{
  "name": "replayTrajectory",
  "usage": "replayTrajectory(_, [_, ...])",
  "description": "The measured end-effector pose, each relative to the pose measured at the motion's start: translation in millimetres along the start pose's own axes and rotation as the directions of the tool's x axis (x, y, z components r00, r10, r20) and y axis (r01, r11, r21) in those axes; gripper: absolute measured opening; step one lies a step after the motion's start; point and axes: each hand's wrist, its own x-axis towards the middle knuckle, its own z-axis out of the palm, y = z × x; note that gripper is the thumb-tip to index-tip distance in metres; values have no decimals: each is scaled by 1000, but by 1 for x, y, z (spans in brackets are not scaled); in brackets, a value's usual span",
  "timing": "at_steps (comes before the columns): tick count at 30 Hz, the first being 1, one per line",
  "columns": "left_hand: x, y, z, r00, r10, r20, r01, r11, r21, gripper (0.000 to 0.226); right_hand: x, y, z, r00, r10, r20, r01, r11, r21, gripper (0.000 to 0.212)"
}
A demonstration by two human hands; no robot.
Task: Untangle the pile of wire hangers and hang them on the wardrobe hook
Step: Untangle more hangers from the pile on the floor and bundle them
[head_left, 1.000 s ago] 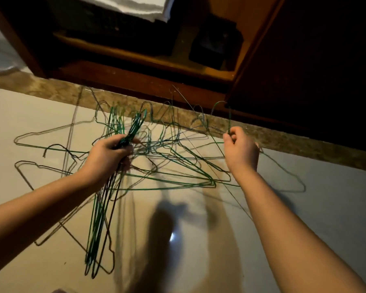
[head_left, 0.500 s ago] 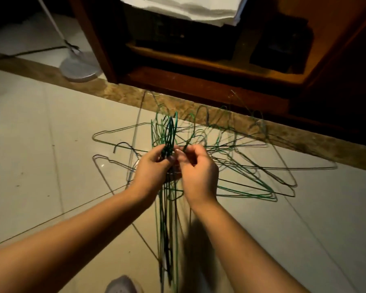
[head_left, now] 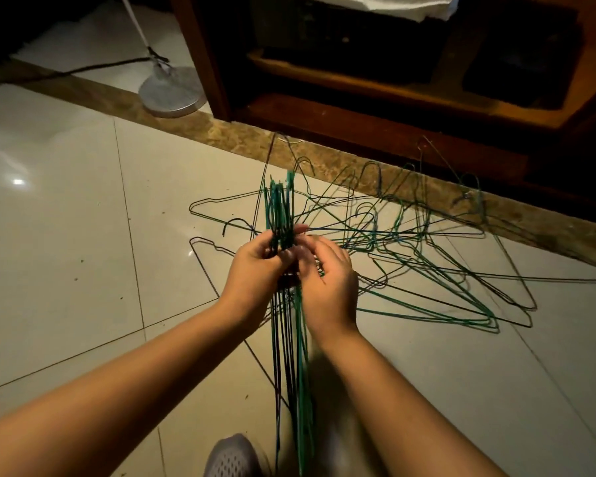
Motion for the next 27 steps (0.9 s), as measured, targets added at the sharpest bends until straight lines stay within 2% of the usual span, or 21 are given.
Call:
replayTrajectory(3, [3,5,-11,1000,-6,-22,6,1000,-20,29,4,14,-4,997,-1,79,2,1000,-11,32])
replayTrajectory(6, [7,7,-27,997,-15,-76,14,1000,-12,24,14,54,-20,971,210,119,-183,962,-200,29])
replayTrajectory(8, [10,6,-37,996,-3,-85,6,999,33,23,19,86,-36,925,356,129,-280,873,-400,30])
replayTrajectory(11, [14,3,-47,995,21,-97,-7,990,142,22,25,119,-60,859,485,165,-288,723,-628,38])
replayTrajectory(15, [22,-5,-57,992,31,-122,0,969,246,25,34,137,-81,812,553,184,-243,609,-755,44])
replayTrajectory(19, [25,-17,-67,987,34,-157,23,935,353,25,32,131,-73,841,511,180,-190,589,-785,38])
replayTrajectory(22, [23,-25,-72,982,52,-180,27,911,411,26,23,117,-53,849,488,202,-179,627,-758,31])
replayTrajectory(25, [24,-32,-78,970,68,-235,38,907,419,27,6,105,-24,808,467,359,-90,699,-709,26])
replayTrajectory(27, [25,-35,-84,958,72,-278,53,908,417,24,-5,94,-3,753,511,415,-136,738,-661,29])
